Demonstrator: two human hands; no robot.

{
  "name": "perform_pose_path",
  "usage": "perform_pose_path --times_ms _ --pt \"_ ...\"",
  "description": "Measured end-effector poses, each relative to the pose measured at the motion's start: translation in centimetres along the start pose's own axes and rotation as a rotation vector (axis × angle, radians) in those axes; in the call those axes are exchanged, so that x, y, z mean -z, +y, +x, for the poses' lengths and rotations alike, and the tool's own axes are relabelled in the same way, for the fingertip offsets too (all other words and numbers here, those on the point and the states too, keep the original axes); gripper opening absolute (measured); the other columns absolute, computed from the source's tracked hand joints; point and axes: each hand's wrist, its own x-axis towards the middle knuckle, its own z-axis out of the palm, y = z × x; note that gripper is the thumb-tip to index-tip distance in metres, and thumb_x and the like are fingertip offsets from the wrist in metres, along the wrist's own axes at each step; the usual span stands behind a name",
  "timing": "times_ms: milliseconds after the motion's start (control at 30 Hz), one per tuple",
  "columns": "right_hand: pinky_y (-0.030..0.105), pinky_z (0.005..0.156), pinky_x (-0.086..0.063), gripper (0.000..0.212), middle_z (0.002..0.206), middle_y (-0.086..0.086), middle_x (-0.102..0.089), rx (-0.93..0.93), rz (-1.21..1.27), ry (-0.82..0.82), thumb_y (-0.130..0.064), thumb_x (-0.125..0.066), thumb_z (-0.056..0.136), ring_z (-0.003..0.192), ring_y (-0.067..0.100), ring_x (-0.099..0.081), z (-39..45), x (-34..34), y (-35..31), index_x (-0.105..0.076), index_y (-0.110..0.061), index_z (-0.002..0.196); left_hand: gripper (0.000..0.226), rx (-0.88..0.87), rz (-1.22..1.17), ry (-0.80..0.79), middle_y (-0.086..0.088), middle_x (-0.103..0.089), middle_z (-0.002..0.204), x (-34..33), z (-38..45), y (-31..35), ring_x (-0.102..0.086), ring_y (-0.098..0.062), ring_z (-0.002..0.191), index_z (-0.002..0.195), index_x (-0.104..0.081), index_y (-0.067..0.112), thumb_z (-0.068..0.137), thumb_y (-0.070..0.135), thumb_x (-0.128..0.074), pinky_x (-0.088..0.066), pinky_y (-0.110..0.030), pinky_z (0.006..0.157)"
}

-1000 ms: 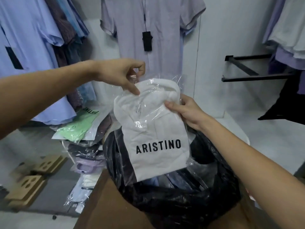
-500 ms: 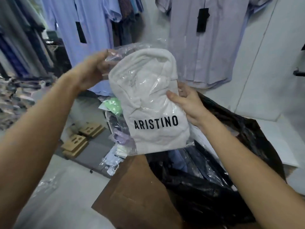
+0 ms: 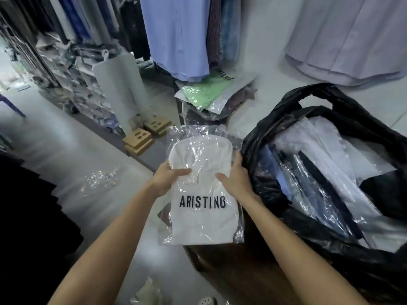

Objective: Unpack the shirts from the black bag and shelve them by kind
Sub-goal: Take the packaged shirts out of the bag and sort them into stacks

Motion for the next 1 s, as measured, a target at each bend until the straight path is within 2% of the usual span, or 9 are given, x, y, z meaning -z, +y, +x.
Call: perform_pose_path --times_ms 67,133,233,300,400,500,633,833,1000 --pt "0.045 0.114 -0.041 0.117 0.158 0.025 -0.037 -0.026 -0.109 -0.005 -0.020 -0.078 0.090 0.140 0.040 -0.046 -0.4 -2.9 2.8 0.017 -0.023 0.159 0.050 0.042 0.037 0.039 -0.016 -0.077 0.110 0.1 0.1 -3.2 -0.075 -0.037 0.100 0.122 -0.065 0.008 0.077 -0.004 -0.083 -0.060 -0.052 0.087" --pt "0.051 0.120 -0.033 0.125 0.164 0.025 -0.026 -0.085 -0.241 0.026 -0.025 -0.080 0.087 0.148 0.040 -0.035 -0.5 -5.3 5.8 0.024 -0.025 0.156 0.051 0.055 0.055 0.083 -0.013 -0.078 0.102 -0.4 0.1 -6.0 -0.075 -0.037 0.096 0.119 -0.065 0.010 0.076 -0.010 -0.081 -0.062 -0.049 0.079" --pt "0.040 0.117 -0.034 0.080 0.157 0.023 -0.039 -0.252 -0.193 -0.020 -0.015 -0.071 0.095 0.143 0.037 -0.042 -1.5 -6.4 8.2 -0.021 0.000 0.156 0.056 0.060 0.139 0.163 -0.009 -0.075 0.100 -1.6 0.6 -9.5 -0.074 -0.031 0.091 0.118 -0.059 0.013 0.073 -0.006 -0.085 -0.062 -0.042 0.075" --pt "0.035 0.111 -0.034 0.059 0.150 0.023 -0.050 -0.284 -0.194 -0.049 -0.009 -0.067 0.097 0.138 0.036 -0.049 -1.4 -6.5 10.0 -0.038 0.004 0.148 0.065 0.046 0.281 0.266 -0.002 -0.071 0.101 -2.2 1.3 -11.3 -0.070 -0.021 0.086 0.125 -0.051 0.021 0.073 0.005 -0.088 -0.061 -0.038 0.076" --pt "0.029 0.115 -0.024 0.067 0.159 0.017 -0.040 -0.271 -0.258 -0.136 -0.008 -0.063 0.099 0.147 0.032 -0.038 -1.5 -6.5 11.5 -0.029 0.000 0.156 0.074 0.037 0.414 0.373 -0.006 -0.069 0.103 -2.5 2.5 -12.6 -0.067 -0.025 0.090 0.141 -0.043 0.021 0.079 0.008 -0.081 -0.058 -0.042 0.087" --pt "0.036 0.125 -0.015 0.082 0.168 0.017 -0.021 -0.206 -0.308 -0.161 -0.018 -0.065 0.099 0.155 0.031 -0.021 -1.6 -7.0 12.0 -0.014 -0.010 0.163 0.090 0.120 0.641 0.280 -0.019 -0.059 0.137 -2.3 3.6 -13.0 -0.059 -0.039 0.122 0.155 -0.028 0.018 0.082 0.010 -0.079 -0.051 -0.045 0.101" --pt "0.037 0.120 -0.024 0.067 0.160 0.026 -0.029 -0.130 -0.313 -0.204 -0.025 -0.060 0.103 0.149 0.038 -0.030 -1.9 -6.6 9.5 -0.028 -0.008 0.159 0.096 0.170 0.833 0.185 -0.025 -0.042 0.144 -2.6 4.9 -12.1 -0.052 -0.047 0.128 0.156 -0.026 0.022 0.080 0.018 -0.083 -0.047 -0.052 0.108" --pt "0.045 0.113 -0.039 0.044 0.140 0.024 -0.058 0.154 -0.243 -0.054 -0.022 -0.043 0.107 0.132 0.039 -0.053 -1.5 -5.0 1.4 -0.045 -0.005 0.147 0.064 -0.242 0.971 0.152 -0.022 -0.051 0.140 -6.4 5.3 -2.9 -0.046 -0.033 0.132 0.146 -0.045 0.012 0.089 0.016 -0.073 -0.040 -0.036 0.101" --pt "0.044 0.109 -0.042 0.054 0.146 0.022 -0.050 0.305 0.002 0.079 -0.003 -0.043 0.099 0.128 0.038 -0.055 -1.0 1.3 -6.4 -0.040 -0.007 0.152 0.049 -0.658 0.778 0.189 -0.010 -0.061 0.128 -10.7 4.1 7.3 -0.058 -0.024 0.118 0.134 -0.057 0.012 0.085 0.007 -0.062 -0.047 -0.029 0.092"
